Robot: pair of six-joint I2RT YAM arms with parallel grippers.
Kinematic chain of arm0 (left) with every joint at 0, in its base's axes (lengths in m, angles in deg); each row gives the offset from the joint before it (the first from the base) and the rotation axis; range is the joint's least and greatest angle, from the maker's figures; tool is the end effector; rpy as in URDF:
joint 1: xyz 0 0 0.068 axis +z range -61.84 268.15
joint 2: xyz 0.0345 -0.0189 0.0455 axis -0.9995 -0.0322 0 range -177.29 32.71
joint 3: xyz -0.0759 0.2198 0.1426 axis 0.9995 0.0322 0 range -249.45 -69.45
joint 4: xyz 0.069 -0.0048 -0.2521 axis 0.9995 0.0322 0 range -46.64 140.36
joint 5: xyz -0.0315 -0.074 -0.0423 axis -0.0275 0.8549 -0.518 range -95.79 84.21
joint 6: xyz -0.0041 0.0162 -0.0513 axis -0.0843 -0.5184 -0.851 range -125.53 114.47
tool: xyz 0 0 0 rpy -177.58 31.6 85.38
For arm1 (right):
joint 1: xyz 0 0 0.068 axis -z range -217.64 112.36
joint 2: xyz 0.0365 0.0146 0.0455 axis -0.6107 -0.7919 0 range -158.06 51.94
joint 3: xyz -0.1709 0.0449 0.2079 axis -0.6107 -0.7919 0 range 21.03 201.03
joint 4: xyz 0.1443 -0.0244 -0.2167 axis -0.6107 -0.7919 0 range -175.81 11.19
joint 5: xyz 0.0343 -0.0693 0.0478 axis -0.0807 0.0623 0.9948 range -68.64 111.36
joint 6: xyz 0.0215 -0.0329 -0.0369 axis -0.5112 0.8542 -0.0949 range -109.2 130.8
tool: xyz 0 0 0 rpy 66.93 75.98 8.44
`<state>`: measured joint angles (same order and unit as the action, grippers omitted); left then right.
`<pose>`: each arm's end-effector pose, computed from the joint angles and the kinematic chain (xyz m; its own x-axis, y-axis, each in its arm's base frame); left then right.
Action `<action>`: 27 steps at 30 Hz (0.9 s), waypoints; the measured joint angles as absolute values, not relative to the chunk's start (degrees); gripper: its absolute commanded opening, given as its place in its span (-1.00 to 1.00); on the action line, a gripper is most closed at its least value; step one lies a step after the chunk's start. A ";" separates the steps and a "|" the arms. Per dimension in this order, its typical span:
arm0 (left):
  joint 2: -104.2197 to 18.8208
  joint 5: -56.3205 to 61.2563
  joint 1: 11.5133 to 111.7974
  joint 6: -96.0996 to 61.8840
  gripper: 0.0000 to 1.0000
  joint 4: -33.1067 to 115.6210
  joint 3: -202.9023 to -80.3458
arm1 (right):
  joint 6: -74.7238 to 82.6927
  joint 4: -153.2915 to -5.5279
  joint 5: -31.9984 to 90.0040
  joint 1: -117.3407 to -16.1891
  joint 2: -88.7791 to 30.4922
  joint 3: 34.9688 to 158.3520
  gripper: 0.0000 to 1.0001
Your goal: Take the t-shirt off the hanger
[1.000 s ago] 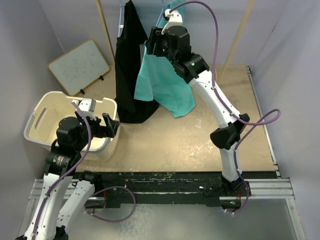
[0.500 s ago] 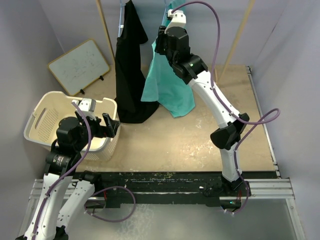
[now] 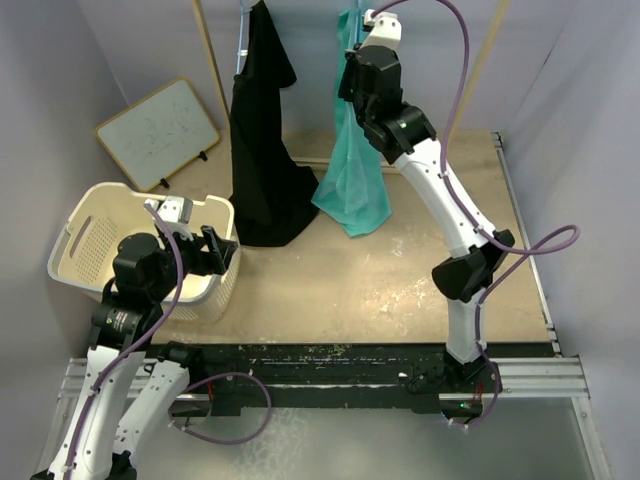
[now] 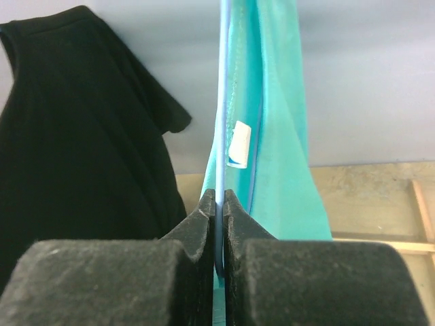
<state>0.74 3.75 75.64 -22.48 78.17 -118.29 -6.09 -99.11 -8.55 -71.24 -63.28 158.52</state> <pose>0.1128 -0.0310 0.3480 -0.3948 -0.2068 -0.8952 0.2640 0.9077 -0.3262 0.3774 0.2294 0.5044 0.0088 0.3082 -0.9513 -0.0701 0.9492 0.3069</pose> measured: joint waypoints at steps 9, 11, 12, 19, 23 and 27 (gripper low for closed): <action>0.37 4.60 75.64 -22.48 0.53 78.08 -118.29 | -2.04 -95.06 -7.98 -69.93 -55.85 148.79 -1.00; 0.37 4.86 75.64 -22.48 0.57 77.80 -118.29 | -0.58 -94.08 -6.91 -69.71 -54.01 147.65 -1.00; 0.37 5.06 75.64 -22.48 0.66 77.60 -118.29 | 0.10 -93.67 -5.95 -69.43 -53.18 147.55 -1.00; 1.18 5.98 75.64 -22.94 0.98 76.79 -118.25 | 1.54 -94.28 0.04 -66.61 -48.13 149.25 -1.00; 2.27 6.50 75.64 -23.20 0.98 76.14 -117.97 | 1.35 -97.12 2.14 -65.56 -42.54 144.73 -1.00; 3.74 10.54 75.64 -23.29 0.99 74.15 -117.38 | 0.93 -98.93 5.92 -65.54 -32.75 133.78 -1.00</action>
<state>3.74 10.54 75.64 -23.29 74.15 -117.38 0.93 -98.93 5.92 -65.54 -32.75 133.78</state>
